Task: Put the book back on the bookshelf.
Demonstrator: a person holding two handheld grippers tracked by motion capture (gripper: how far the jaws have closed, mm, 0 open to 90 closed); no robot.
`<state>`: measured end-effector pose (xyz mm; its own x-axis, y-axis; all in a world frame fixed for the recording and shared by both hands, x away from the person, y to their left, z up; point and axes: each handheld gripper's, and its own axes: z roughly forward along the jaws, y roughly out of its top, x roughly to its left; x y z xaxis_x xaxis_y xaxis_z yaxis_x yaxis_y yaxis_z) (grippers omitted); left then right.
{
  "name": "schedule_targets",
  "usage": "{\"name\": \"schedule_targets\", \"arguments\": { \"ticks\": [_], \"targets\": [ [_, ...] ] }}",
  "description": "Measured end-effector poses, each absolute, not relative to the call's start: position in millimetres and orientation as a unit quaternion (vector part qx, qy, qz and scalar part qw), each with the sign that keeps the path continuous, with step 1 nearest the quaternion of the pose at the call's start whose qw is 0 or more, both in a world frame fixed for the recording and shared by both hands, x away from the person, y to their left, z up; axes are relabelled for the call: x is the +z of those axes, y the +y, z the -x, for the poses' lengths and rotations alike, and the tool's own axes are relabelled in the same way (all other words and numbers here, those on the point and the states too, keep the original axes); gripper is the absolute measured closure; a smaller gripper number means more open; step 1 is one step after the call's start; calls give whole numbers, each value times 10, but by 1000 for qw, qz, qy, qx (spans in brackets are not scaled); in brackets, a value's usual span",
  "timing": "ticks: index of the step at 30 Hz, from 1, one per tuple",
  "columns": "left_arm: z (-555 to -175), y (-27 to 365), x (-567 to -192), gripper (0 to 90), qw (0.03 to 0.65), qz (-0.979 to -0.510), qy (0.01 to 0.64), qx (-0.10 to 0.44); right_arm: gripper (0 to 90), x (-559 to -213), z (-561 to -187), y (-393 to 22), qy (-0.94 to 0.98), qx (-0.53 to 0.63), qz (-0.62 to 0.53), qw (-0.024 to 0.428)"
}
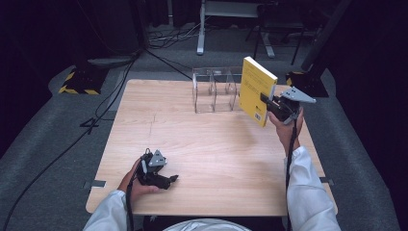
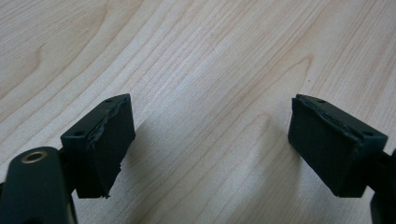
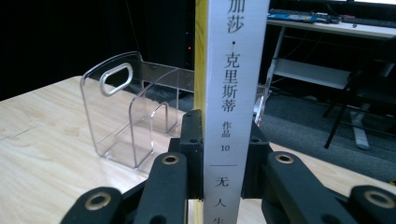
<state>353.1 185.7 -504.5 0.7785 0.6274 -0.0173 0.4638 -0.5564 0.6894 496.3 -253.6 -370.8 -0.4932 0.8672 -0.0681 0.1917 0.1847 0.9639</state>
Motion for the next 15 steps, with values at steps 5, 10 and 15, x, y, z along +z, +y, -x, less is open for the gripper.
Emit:
{"name": "schedule_targets", "arguments": {
  "ticks": [5, 10, 15],
  "targets": [
    [-3530, 1857, -5045, 153, 353, -874, 312, 116, 762, -3679, -5098, -2450, 690, 512, -385, 336],
    [-3530, 1857, -5045, 153, 353, -874, 312, 116, 762, -3713, -5220, -2365, 689, 509, -390, 337],
    [-3524, 1855, -5046, 153, 353, -873, 315, 118, 762, -3747, -5334, -2333, 687, 505, -402, 333]
  ]
}}
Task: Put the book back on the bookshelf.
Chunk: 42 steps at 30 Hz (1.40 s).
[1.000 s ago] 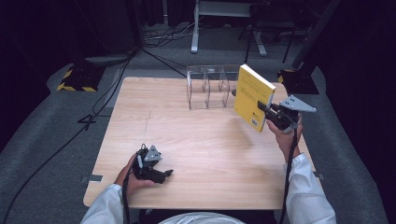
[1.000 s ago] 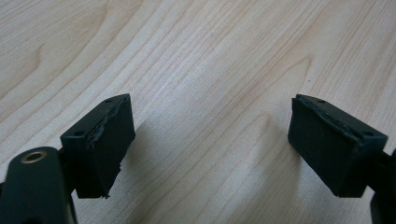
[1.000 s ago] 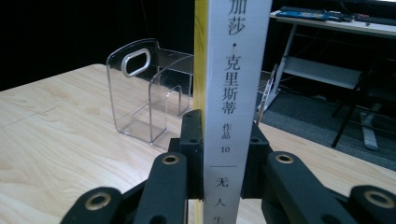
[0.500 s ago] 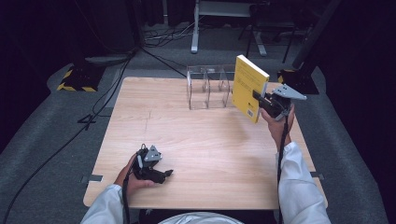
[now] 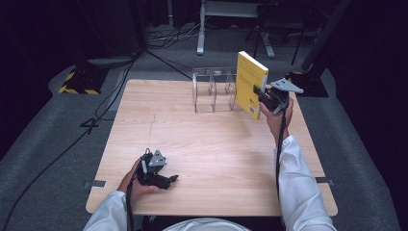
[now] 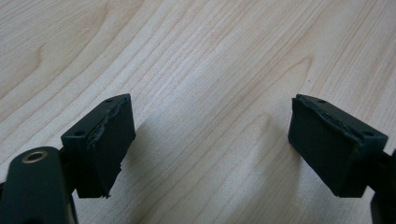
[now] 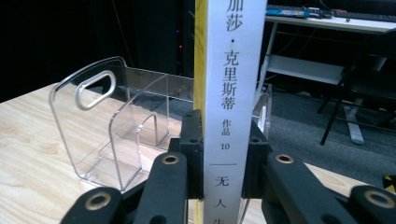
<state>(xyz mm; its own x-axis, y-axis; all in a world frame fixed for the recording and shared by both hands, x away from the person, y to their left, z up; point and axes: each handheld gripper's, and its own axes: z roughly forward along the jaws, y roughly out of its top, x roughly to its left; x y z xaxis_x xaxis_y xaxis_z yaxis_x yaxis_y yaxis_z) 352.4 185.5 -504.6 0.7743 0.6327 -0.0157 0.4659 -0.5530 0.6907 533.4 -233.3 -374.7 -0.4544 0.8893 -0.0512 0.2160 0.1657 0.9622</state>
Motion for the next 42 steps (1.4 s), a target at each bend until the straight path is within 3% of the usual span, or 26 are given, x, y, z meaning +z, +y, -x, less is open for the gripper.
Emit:
{"name": "schedule_targets", "arguments": {
  "ticks": [42],
  "targets": [
    [-3500, 1863, -5047, 159, 353, -871, 321, 120, 761, -3974, -6038, -1988, 650, 511, -441, 349]
  ]
}}
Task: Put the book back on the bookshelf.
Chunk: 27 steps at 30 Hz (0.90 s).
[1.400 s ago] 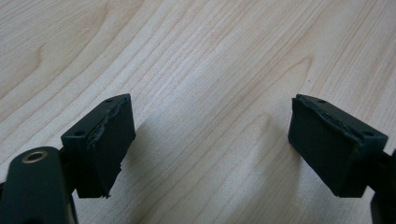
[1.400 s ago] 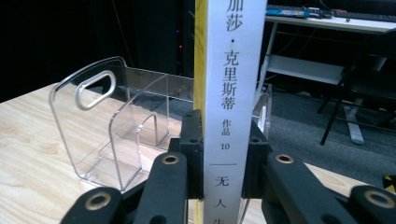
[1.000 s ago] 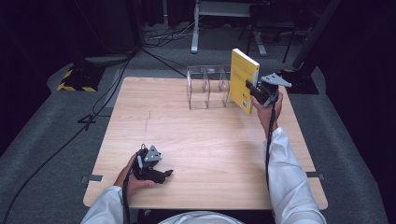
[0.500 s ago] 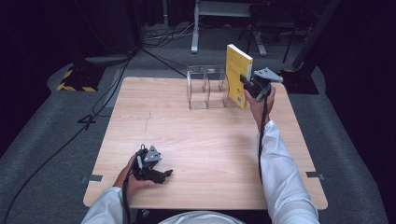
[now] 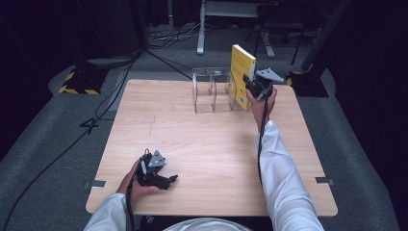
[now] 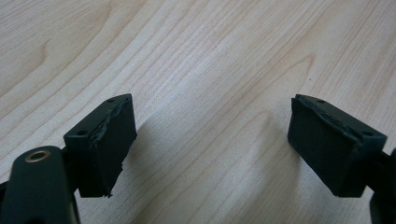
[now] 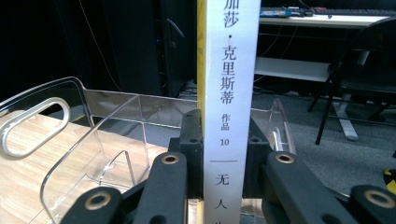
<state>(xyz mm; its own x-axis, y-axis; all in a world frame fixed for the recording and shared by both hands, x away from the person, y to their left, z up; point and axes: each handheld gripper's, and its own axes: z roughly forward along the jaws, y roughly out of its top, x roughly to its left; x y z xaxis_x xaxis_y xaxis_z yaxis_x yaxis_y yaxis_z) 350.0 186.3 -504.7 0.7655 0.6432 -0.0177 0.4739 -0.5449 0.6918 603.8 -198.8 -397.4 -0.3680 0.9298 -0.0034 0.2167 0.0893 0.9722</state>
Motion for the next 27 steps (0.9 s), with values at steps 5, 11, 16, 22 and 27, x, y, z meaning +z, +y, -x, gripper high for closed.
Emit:
{"name": "schedule_targets", "arguments": {
  "ticks": [5, 11, 16, 22, 27],
  "targets": [
    [-3497, 1870, -5047, 161, 353, -871, 319, 121, 761, -4076, -6101, -1958, 634, 521, -450, 353],
    [-3497, 1870, -5047, 161, 353, -871, 319, 121, 758, -4134, -6108, -1946, 632, 524, -448, 354],
    [-3492, 1870, -5046, 162, 353, -871, 320, 122, 753, -4225, -6060, -1946, 639, 520, -448, 346],
    [-3490, 1871, -5046, 161, 352, -871, 320, 123, 742, -4330, -6054, -1963, 663, 500, -449, 329],
    [-3490, 1871, -5046, 161, 352, -871, 320, 122, 607, -4368, -6083, -1935, 687, 473, -456, 311]
  ]
}}
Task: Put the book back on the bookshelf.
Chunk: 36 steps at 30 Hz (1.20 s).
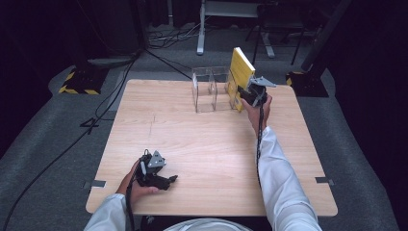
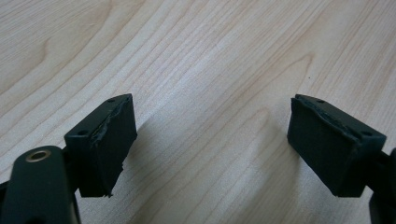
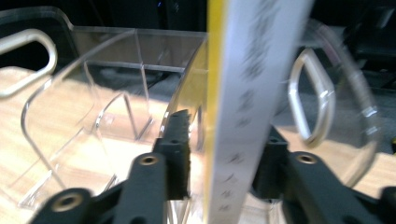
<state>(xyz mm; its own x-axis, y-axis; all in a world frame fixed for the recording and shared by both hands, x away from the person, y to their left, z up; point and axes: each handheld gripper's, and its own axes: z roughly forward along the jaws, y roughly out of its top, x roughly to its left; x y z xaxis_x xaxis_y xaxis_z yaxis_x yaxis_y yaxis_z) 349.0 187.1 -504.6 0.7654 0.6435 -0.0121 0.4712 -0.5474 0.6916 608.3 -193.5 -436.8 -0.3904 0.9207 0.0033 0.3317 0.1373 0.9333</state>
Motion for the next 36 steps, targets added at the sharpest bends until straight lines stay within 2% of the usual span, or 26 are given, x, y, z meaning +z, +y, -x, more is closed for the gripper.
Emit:
{"name": "schedule_targets", "arguments": {
  "ticks": [2, 7, 12, 14, 15, 21, 28, 36],
  "targets": [
    [-3490, 1872, -5046, 161, 352, -871, 320, 122, 555, -4388, -6072, -1952, 688, 469, -459, 309],
    [-3490, 1871, -5046, 161, 352, -871, 320, 122, 519, -4370, -6041, -1976, 703, 456, -449, 310],
    [-3490, 1871, -5046, 161, 352, -871, 320, 122, 386, -4356, -6012, -2047, 711, 450, -452, 298],
    [-3490, 1871, -5046, 161, 352, -871, 320, 122, 366, -4366, -5996, -2058, 720, 444, -450, 286],
    [-3490, 1871, -5046, 161, 352, -871, 320, 122, 344, -4371, -5979, -2049, 724, 432, -447, 299],
    [-3490, 1871, -5046, 161, 352, -871, 320, 122, 355, -4386, -5945, -2120, 733, 416, -446, 300],
    [-3490, 1871, -5046, 161, 352, -871, 320, 122, 311, -4323, -5877, -2136, 746, 405, -434, 303],
    [-3490, 1871, -5046, 160, 352, -871, 320, 122, 301, -4325, -5772, -2133, 769, 377, -416, 306]
  ]
}}
